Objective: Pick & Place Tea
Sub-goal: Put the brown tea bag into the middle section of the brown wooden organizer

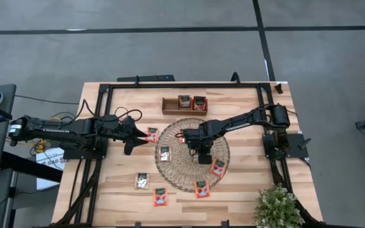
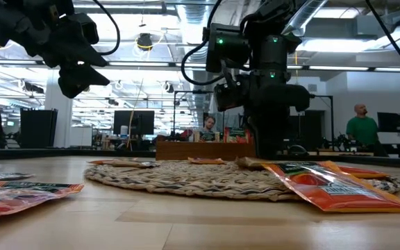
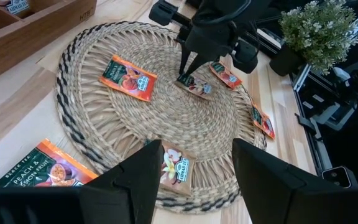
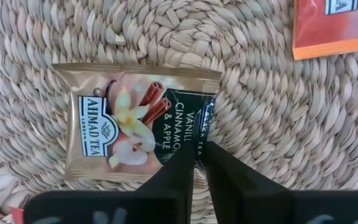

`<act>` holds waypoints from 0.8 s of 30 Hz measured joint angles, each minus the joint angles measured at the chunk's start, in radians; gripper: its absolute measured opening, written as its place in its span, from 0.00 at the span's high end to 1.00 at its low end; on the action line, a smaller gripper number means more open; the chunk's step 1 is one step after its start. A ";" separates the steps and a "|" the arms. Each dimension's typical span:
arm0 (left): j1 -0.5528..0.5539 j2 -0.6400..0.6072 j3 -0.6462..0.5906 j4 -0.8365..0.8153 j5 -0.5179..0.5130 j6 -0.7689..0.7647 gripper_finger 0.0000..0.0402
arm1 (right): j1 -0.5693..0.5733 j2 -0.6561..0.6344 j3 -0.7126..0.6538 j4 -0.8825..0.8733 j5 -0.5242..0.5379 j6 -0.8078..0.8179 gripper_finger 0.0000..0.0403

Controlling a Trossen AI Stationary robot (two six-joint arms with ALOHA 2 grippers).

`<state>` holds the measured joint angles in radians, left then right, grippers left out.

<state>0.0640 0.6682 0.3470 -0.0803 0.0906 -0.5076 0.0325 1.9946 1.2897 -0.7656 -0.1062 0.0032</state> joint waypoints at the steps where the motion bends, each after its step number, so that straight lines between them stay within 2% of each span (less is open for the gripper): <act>1: 0.000 0.000 0.000 0.000 0.000 0.000 0.53 | 0.002 0.006 0.000 0.000 -0.002 0.000 0.93; 9: 0.000 0.000 0.000 0.000 0.010 0.004 0.53 | 0.011 0.008 -0.001 -0.004 0.017 0.017 0.94; 17: 0.000 0.000 0.000 0.000 0.009 0.006 0.53 | 0.019 0.010 0.002 -0.016 0.055 0.028 0.99; 24: 0.000 0.000 0.000 0.000 0.008 0.006 0.53 | 0.028 0.020 0.076 -0.119 0.113 -0.002 1.00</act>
<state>0.0640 0.6678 0.3470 -0.0799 0.0990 -0.5011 0.0609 2.0145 1.3661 -0.8847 0.0071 0.0013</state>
